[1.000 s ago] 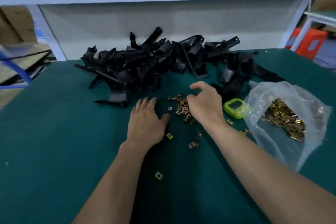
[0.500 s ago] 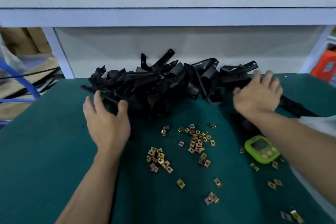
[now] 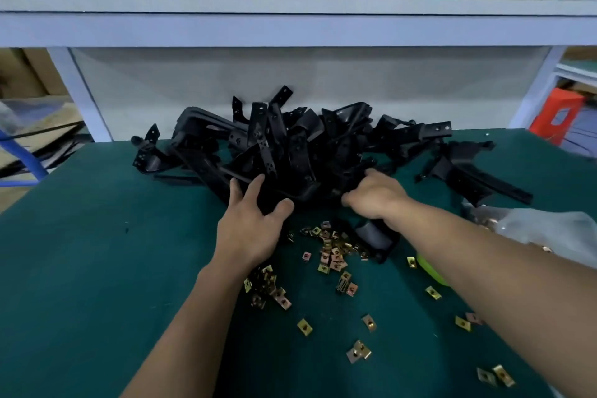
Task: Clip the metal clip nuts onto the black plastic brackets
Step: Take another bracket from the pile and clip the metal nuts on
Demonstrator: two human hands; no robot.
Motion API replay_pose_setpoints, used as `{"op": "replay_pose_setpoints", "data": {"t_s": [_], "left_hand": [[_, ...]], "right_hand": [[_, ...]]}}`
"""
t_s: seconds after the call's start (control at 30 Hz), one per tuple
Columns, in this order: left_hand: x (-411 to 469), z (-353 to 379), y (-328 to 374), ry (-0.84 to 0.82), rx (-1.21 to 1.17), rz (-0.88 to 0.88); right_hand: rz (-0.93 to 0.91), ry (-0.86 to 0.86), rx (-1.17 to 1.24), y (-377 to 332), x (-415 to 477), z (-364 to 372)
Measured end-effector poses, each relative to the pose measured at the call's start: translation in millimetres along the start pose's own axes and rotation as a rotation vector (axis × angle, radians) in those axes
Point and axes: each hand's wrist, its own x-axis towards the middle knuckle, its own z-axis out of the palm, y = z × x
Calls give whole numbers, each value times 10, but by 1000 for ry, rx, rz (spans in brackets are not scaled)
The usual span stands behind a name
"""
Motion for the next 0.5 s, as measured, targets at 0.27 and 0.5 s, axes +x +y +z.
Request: {"op": "replay_pose_setpoints", "data": {"t_s": [0.27,0.5], "left_hand": [[-546,-107,29,373,-42,50],[-1448,-75,221,147,-188,371]], "right_hand": [[-82,201,443,35,-469,21],[-144,422,1383,199,-1207,41]]}}
